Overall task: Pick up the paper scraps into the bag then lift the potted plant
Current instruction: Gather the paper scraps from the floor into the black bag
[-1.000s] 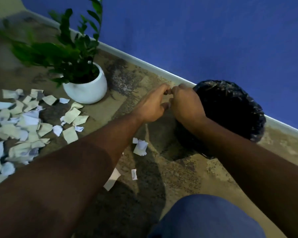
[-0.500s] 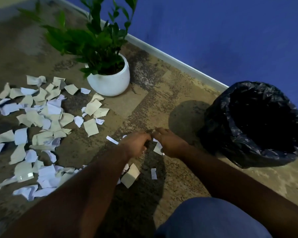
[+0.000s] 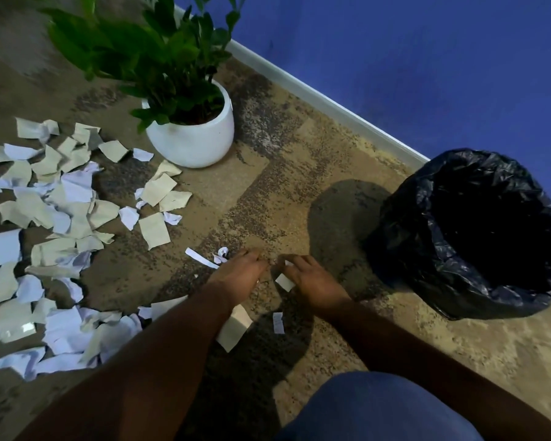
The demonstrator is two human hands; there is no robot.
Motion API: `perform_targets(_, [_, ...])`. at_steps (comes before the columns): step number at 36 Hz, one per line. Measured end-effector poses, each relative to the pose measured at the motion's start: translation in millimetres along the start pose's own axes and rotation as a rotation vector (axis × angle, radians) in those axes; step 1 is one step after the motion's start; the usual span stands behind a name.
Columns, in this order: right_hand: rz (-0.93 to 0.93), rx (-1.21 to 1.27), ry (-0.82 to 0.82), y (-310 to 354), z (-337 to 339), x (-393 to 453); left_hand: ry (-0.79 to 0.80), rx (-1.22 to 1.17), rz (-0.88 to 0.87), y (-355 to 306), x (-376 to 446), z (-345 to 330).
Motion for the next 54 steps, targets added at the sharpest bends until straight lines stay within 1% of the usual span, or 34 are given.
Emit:
perform_targets(4, [-0.021, -0.011, -0.027, 1, -7, -7, -0.014, -0.014, -0.007, -2, 3, -1])
perform_targets(7, [-0.032, -0.019, -0.060, 4, -6, -12, 0.043, -0.014, 0.001, -3, 5, -3])
perform_targets(9, [-0.046, 0.006, -0.037, 5, -3, -12, 0.082, -0.025, 0.022, -3, 5, -3])
perform_targets(11, [-0.101, 0.068, 0.002, 2, -1, -10, 0.096, -0.059, 0.041, -4, 3, -2])
perform_targets(13, [-0.205, 0.168, 0.032, -6, 5, -9, 0.117, -0.088, 0.060, -5, 1, 1])
perform_targets(15, [-0.279, 0.290, 0.019, -14, 12, -7, 0.118, -0.117, 0.079, -8, 1, 7])
perform_targets(17, [-0.339, 0.375, -0.020, -21, 24, -7, 0.086, -0.159, 0.100, -10, 1, 16])
perform_targets(19, [-0.379, 0.422, -0.106, -27, 42, -7, 0.019, -0.212, 0.117, -14, 3, 27])
perform_targets(21, [-0.376, 0.431, -0.186, -29, 63, -4, -0.074, -0.294, 0.135, -19, 5, 39])
perform_targets(24, [-0.353, 0.479, -0.213, -33, 98, -2, -0.199, -0.424, 0.161, -27, 11, 59])
perform_targets(28, [-0.233, 0.395, -0.224, -41, 160, -7, -0.306, -0.554, 0.156, -47, 25, 88])
perform_targets(31, [-0.241, 0.347, -0.296, -55, 201, -13, -0.363, -0.676, 0.181, -64, 37, 107])
perform_targets(34, [-0.337, 0.285, -0.400, -77, 238, -23, -0.472, -0.753, 0.175, -84, 45, 127])
perform_targets(38, [-0.488, 0.206, -0.418, -114, 271, -44, -0.629, -0.860, 0.145, -114, 56, 157])
perform_targets(41, [-0.631, 0.207, -0.438, -144, 281, -67, -0.730, -0.956, 0.059, -143, 63, 177])
perform_targets(43, [-0.737, 0.241, -0.486, -162, 284, -86, -0.766, -1.009, -0.012, -165, 67, 188])
perform_targets(46, [-0.882, 0.269, -0.550, -180, 275, -116, -0.770, -1.016, -0.084, -199, 73, 197])
perform_targets(48, [-0.971, 0.279, -0.549, -186, 259, -134, -0.733, -0.987, -0.122, -221, 79, 195])
perform_targets(50, [-1.029, 0.271, -0.486, -191, 242, -150, -0.696, -0.942, -0.151, -238, 84, 190])
perform_targets(54, [-1.070, 0.297, -0.362, -202, 219, -173, -0.673, -0.869, -0.199, -255, 92, 172])
Point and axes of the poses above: each hand's wrist, its own x-axis towards the middle knuckle, its own z-axis out of the back of the hand, y = z × x, the point moved 5 cm from there along x, towards the middle knuckle, and after that the axes turned 8 degrees about -x, right-handed, at the moved point
